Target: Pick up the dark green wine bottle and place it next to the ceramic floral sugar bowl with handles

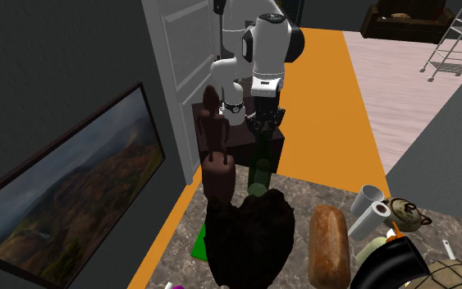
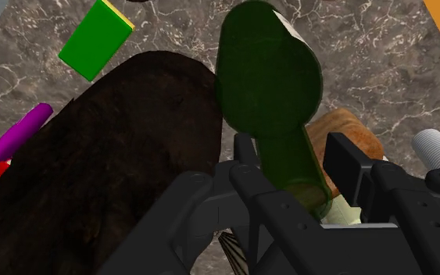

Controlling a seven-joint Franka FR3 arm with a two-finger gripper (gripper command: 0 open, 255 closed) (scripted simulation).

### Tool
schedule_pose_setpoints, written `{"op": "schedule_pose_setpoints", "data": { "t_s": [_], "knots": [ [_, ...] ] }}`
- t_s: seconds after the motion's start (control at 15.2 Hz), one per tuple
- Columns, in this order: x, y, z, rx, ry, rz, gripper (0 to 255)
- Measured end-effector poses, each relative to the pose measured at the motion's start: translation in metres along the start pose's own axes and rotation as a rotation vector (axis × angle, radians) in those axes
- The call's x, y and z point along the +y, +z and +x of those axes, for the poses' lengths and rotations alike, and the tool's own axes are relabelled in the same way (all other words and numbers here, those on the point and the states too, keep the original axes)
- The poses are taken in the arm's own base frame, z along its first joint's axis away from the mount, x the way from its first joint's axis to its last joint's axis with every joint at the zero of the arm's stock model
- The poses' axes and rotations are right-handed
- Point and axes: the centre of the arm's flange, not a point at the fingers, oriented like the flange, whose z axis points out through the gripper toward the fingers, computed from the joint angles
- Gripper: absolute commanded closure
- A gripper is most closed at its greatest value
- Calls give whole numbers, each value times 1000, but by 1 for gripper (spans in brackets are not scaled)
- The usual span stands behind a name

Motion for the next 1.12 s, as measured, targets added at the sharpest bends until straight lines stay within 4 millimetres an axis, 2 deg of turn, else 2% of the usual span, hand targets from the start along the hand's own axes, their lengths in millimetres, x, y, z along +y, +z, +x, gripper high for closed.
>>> {"op": "schedule_pose_setpoints", "data": {
  "t_s": [1.12],
  "knots": [
    [6,-89,16,0,0,0,255]
  ]
}}
